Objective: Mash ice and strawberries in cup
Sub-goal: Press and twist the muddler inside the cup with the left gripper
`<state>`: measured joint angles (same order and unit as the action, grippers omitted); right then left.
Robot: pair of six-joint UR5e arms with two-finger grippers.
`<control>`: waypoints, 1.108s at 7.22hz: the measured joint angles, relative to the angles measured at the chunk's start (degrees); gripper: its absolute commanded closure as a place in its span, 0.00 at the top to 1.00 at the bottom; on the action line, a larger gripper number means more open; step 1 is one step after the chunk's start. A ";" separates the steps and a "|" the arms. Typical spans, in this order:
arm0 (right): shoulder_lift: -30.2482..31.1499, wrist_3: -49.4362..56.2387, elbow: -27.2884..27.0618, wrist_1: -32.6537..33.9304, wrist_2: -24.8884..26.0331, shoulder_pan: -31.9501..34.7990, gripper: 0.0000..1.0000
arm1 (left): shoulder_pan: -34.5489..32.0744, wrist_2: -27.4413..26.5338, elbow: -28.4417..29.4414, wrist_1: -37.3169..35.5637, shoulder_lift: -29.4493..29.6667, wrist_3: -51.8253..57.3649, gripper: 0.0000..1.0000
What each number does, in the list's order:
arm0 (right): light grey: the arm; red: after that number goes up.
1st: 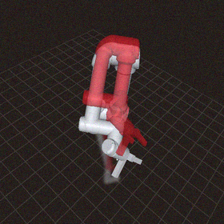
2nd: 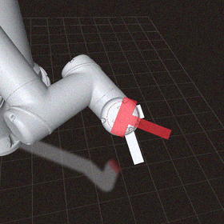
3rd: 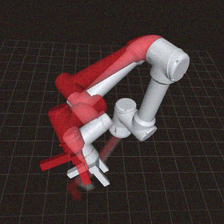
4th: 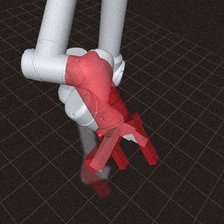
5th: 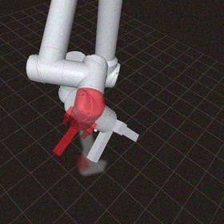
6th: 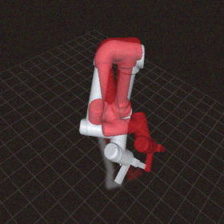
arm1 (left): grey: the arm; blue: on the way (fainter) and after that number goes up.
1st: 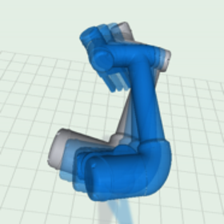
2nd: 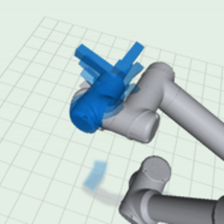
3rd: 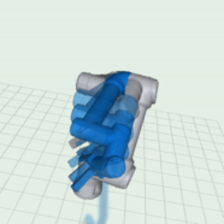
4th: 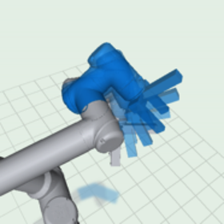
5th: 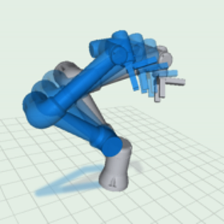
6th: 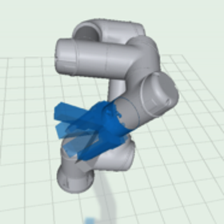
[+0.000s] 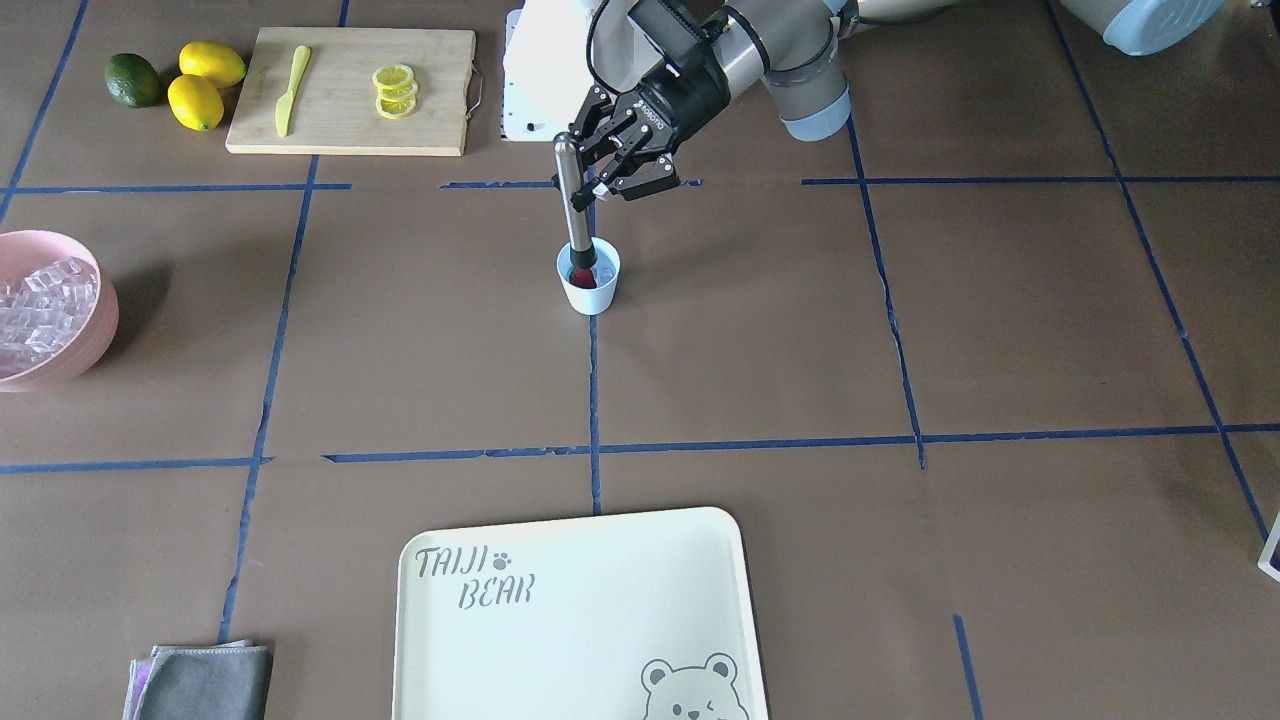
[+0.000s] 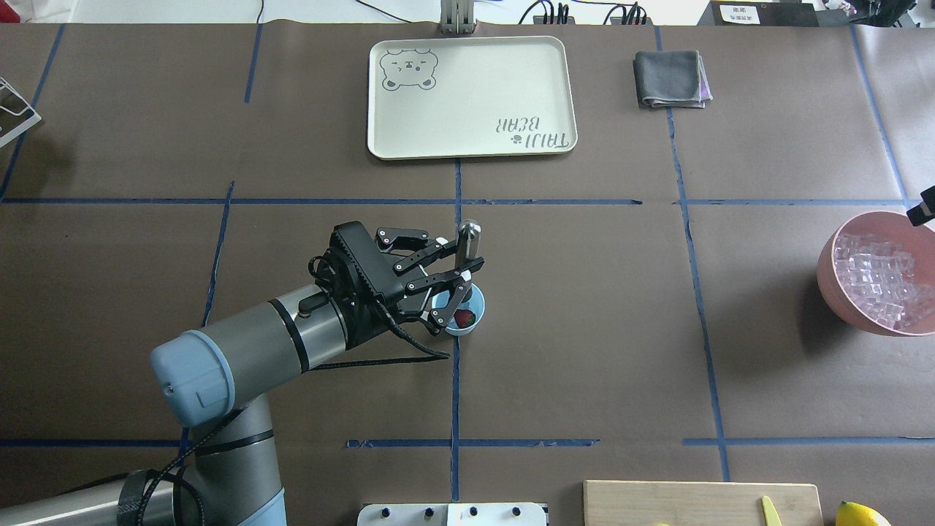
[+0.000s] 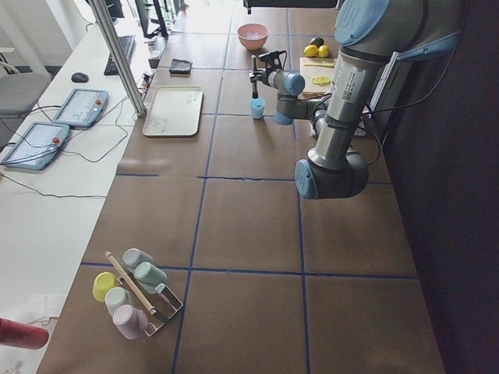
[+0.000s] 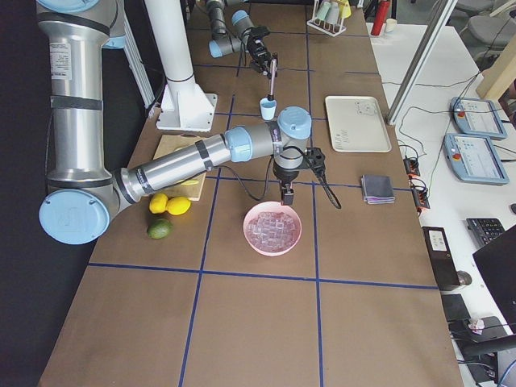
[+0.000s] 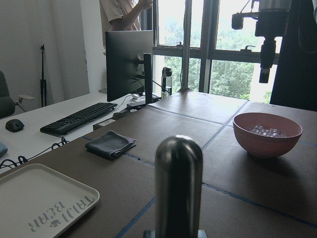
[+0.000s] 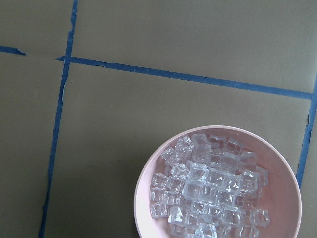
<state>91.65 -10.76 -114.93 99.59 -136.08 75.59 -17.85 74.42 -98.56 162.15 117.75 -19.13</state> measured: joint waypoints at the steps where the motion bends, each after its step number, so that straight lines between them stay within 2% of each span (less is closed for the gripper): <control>1: 0.01 0.02 -0.04 -0.01 -0.02 0.00 1.00 | 0.43 -0.74 0.35 0.06 -0.07 0.07 0.02; 8: 0.26 0.03 -0.32 0.11 0.02 0.06 1.00 | 2.98 -1.21 2.85 0.08 -0.41 0.67 0.02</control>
<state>91.91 -10.72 -115.25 99.70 -136.05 75.64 -14.87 73.21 -95.71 162.23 117.34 -18.47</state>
